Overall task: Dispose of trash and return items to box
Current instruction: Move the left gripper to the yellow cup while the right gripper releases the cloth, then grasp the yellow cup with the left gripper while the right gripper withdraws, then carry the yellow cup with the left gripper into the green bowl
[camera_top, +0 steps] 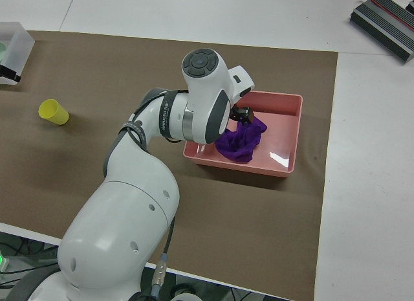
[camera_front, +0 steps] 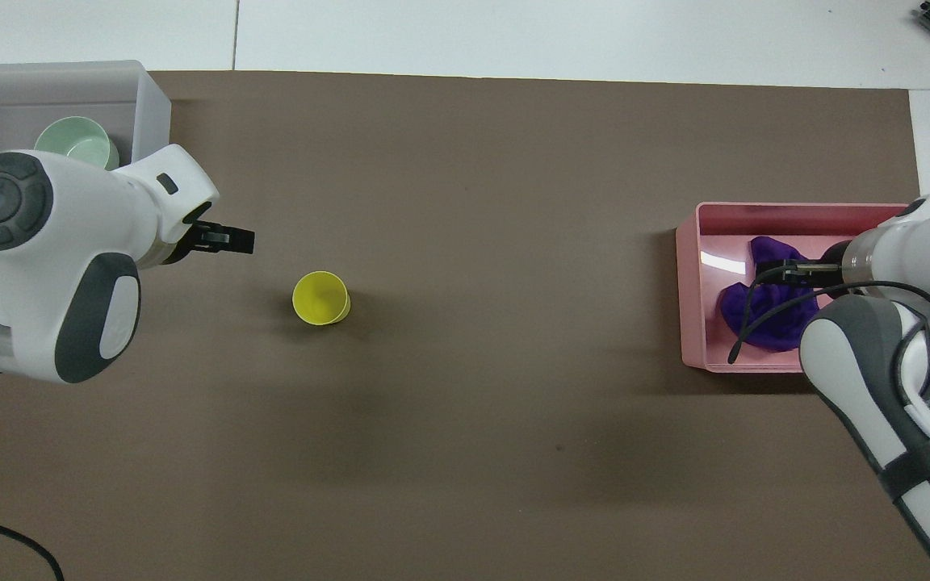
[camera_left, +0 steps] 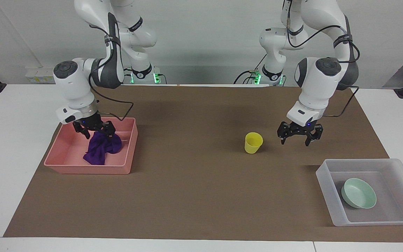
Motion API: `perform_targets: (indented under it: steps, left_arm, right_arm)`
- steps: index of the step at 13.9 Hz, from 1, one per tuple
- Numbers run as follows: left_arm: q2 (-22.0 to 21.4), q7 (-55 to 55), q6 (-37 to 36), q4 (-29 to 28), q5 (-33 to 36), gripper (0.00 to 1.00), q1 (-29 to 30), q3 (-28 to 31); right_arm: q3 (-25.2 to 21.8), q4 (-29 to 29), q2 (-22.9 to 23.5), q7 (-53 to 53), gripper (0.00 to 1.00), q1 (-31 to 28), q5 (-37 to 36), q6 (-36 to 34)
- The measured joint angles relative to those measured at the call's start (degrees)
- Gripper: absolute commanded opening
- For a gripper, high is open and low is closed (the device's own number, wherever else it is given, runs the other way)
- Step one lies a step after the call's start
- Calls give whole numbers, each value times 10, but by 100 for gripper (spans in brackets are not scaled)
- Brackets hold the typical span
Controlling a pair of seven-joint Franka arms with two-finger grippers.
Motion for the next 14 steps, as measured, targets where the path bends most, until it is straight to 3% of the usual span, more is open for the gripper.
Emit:
perform_targets:
  steps: [3,6,7,8,9,10,14]
  left_arm:
    - [-1,-29,44,-51,0,96,-32,0]
    - [-3,-63,97,-98,0,88,-59,-1]
    - [-3,-75,112,-112,0,77,-66,0]
    - [-3,-87,123,-122,0,50,-74,0]
    - [-3,-101,131,-132,0,4,-82,0]
    - [-2,-110,136,-138,0,0,-88,0]
    - [-2,-120,140,-142,0,0,-92,1]
  right_arm:
    - [7,21,-32,15,100,21,0,-53]
    - [11,96,-51,16,100,21,0,-169]
    - [11,121,-54,16,100,20,0,-200]
    - [11,140,-56,16,100,19,0,-221]
    - [11,155,-59,16,100,17,0,-238]
    - [11,166,-63,16,100,15,0,-251]
    - [6,232,-73,16,100,10,0,-340]
